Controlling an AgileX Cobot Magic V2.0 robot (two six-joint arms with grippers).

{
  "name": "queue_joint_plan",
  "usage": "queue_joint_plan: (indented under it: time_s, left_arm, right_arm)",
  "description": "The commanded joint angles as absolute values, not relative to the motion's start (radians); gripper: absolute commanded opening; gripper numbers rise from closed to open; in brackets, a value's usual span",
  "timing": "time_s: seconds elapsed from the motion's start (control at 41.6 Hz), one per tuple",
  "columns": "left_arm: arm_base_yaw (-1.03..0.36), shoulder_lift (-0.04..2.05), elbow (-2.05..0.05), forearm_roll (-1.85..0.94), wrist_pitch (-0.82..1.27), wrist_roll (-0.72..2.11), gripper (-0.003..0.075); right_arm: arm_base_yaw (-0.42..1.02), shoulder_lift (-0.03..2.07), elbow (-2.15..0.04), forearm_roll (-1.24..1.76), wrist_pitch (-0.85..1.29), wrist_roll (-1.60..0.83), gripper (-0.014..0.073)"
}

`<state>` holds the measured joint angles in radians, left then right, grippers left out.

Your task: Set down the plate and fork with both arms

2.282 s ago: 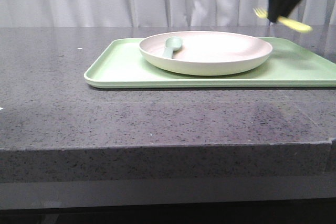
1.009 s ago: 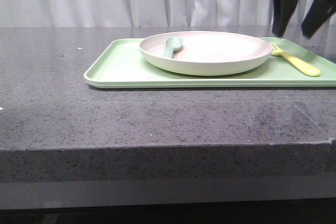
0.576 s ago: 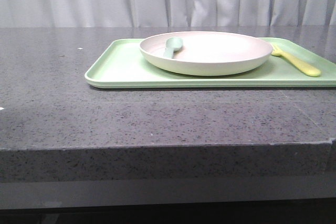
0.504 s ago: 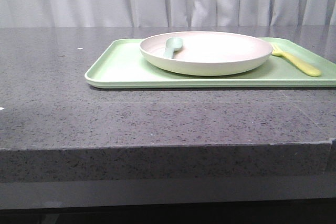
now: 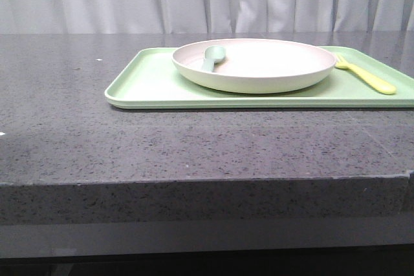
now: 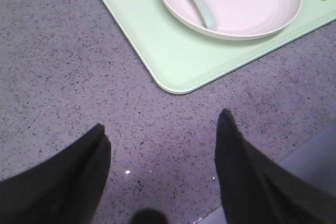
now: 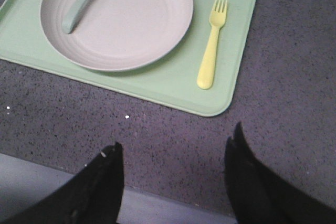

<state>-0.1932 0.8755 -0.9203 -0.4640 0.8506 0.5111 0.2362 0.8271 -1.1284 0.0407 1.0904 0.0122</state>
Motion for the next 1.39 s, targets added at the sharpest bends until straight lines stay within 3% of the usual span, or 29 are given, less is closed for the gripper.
queue_joint_plan:
  time_s: [0.0, 0.24, 0.408, 0.552, 0.745, 0.793, 1.369]
  left_arm:
    - [-0.192, 0.872, -0.948, -0.502, 0.796, 0.509, 0.0432]
    - [-0.192, 0.872, -0.948, -0.502, 0.796, 0.509, 0.0431]
    - [-0.192, 0.872, -0.948, -0.502, 0.796, 0.509, 0.0419]
    - [-0.192, 0.872, -0.948, -0.502, 0.796, 0.509, 0.0293]
    - [-0.192, 0.872, -0.948, -0.502, 0.796, 0.509, 0.002]
    - [-0.192, 0.872, -0.948, -0.502, 0.796, 0.509, -0.0018]
    - [-0.193, 0.827, -0.946, -0.502, 0.794, 0.509, -0.0018]
  right_arm:
    - [0.236, 0.698, -1.047, 0.018, 0.997, 0.0, 0.0446]
    - [0.236, 0.446, -0.86, 0.008, 0.978, 0.0, 0.0446]
    - [0.236, 0.379, -0.812, 0.009, 0.977, 0.0, 0.0426]
    - [0.236, 0.377, -0.811, 0.031, 0.972, 0.0, 0.0219]
    - [0.236, 0.377, -0.811, 0.043, 0.968, 0.0, -0.0076]
    - [0.236, 0.377, -0.811, 0.043, 0.968, 0.0, -0.0064]
    - [0.236, 0.377, -0.811, 0.044, 1.036, 0.0, -0.0067]
